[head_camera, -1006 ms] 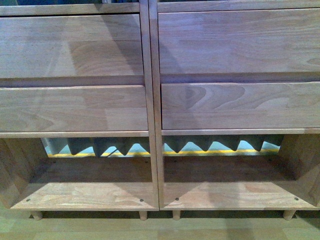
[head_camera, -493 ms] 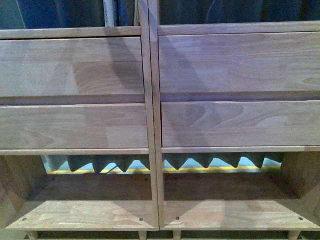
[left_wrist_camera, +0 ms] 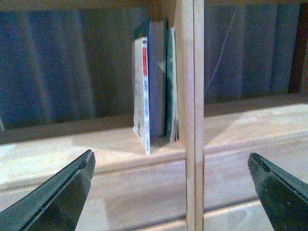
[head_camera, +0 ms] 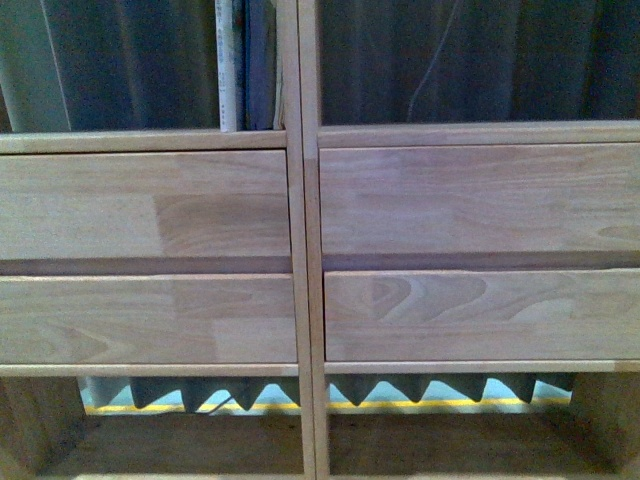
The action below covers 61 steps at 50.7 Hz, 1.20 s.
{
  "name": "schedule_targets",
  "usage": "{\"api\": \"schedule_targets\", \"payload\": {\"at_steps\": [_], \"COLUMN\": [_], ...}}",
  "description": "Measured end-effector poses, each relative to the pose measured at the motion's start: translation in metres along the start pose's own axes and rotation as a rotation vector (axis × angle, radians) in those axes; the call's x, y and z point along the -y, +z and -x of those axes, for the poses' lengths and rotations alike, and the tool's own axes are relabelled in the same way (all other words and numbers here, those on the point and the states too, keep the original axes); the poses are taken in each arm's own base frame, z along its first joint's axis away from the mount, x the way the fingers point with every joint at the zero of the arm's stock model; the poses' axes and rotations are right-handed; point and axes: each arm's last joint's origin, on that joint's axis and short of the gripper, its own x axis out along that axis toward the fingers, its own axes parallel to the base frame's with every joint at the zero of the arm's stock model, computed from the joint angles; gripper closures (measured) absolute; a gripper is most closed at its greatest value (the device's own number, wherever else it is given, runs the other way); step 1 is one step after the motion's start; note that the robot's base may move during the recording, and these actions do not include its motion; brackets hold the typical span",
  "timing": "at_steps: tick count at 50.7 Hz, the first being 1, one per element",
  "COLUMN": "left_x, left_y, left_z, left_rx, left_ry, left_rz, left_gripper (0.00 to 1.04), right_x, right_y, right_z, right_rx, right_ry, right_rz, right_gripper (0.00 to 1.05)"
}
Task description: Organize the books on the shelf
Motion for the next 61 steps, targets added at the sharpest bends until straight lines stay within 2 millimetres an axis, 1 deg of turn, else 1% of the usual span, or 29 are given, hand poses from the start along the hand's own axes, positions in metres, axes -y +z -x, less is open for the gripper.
{"api": "schedule_targets", "payload": {"at_steps": [1, 3, 5, 7, 8, 9, 12, 13, 14, 17, 19, 20, 21, 23, 25, 28, 32, 37, 39, 43, 47, 52, 59, 61], "left_x": [-0.001, -0.006, -0.008, -0.007, -0.004, -0.004, 0.0, 0.001, 0.001, 0.004, 0.003, 0.001, -0.001, -0.002, -0.003, -0.001, 0.0, 0.002, 0.002, 0.003, 0.004, 0.005, 0.006, 0.007], "left_y": [-0.002, -0.005, -0.007, -0.009, -0.009, -0.01, -0.02, -0.026, -0.029, -0.041, -0.048, -0.053, -0.059, -0.065, -0.068, -0.078, -0.086, -0.094, -0.096, -0.101, -0.105, -0.109, -0.113, -0.115], "left_z": [0.009, 0.033, 0.053, 0.074, 0.087, 0.09, 0.115, 0.123, 0.126, 0.139, 0.144, 0.147, 0.15, 0.153, 0.155, 0.161, 0.164, 0.169, 0.17, 0.173, 0.175, 0.177, 0.181, 0.184], "left_rx": [-0.012, -0.038, -0.054, -0.072, -0.126, -0.14, -0.219, -0.238, -0.242, -0.243, -0.245, -0.247, -0.252, -0.256, -0.256, -0.254, -0.254, -0.256, -0.257, -0.257, -0.256, -0.253, -0.247, -0.266], "left_ry": [0.005, 0.011, 0.014, 0.015, 0.105, 0.132, 0.26, 0.285, 0.293, 0.307, 0.301, 0.283, 0.287, 0.304, 0.312, 0.308, 0.309, 0.308, 0.307, 0.308, 0.308, 0.308, 0.307, 0.307], "left_rz": [0.005, 0.036, 0.052, 0.068, 0.07, 0.071, 0.068, 0.066, 0.065, 0.064, 0.064, 0.065, 0.063, 0.062, 0.061, 0.061, 0.062, 0.059, 0.059, 0.059, 0.059, 0.058, 0.057, 0.06], "left_gripper": [0.07, 0.07, 0.07, 0.07, 0.13, 0.15, 0.26, 0.29, 0.31, 0.42, 0.49, 0.54, 0.6, 0.67, 0.72, 0.88, 1.02, 1.02, 1.02, 1.02, 1.02, 1.02, 1.02, 1.02], "right_x": [0.001, 0.005, 0.009, 0.011, 0.011, 0.011, 0.01, 0.009, 0.009, 0.008, 0.009, 0.01, 0.01, 0.011, 0.012, 0.014, 0.015, 0.016, 0.016, 0.015, 0.013, 0.012, 0.011, 0.012], "right_y": [-0.002, -0.01, -0.016, -0.022, -0.022, -0.022, -0.022, -0.022, -0.022, -0.027, -0.035, -0.04, -0.045, -0.05, -0.054, -0.066, -0.073, -0.081, -0.083, -0.09, -0.097, -0.103, -0.103, -0.104], "right_z": [0.001, 0.003, 0.004, 0.007, 0.007, 0.007, 0.007, 0.006, 0.006, 0.007, 0.009, 0.011, 0.013, 0.014, 0.016, 0.019, 0.022, 0.025, 0.026, 0.026, 0.027, 0.036, 0.038, 0.039], "right_rx": [-0.007, -0.028, -0.036, -0.072, -0.078, -0.079, -0.078, -0.069, -0.061, -0.079, -0.121, -0.151, -0.166, -0.182, -0.188, -0.209, -0.214, -0.216, -0.216, -0.207, -0.219, -0.24, -0.216, -0.218], "right_ry": [-0.023, -0.081, -0.147, -0.174, -0.171, -0.17, -0.172, -0.201, -0.232, -0.388, -0.457, -0.479, -0.492, -0.502, -0.509, -0.502, -0.496, -0.497, -0.496, -0.521, -0.488, -0.498, -0.487, -0.487], "right_rz": [0.021, 0.062, 0.088, 0.139, 0.176, 0.189, 0.228, 0.261, 0.272, 0.355, 0.416, 0.486, 0.529, 0.588, 0.614, 0.658, 0.677, 0.685, 0.689, 0.701, 0.698, 0.694, 0.7, 0.699], "right_gripper": [0.07, 0.07, 0.07, 0.07, 0.07, 0.07, 0.07, 0.09, 0.1, 0.2, 0.27, 0.32, 0.37, 0.44, 0.49, 0.65, 0.79, 0.97, 1.02, 1.02, 1.02, 1.02, 1.02, 1.02]}}
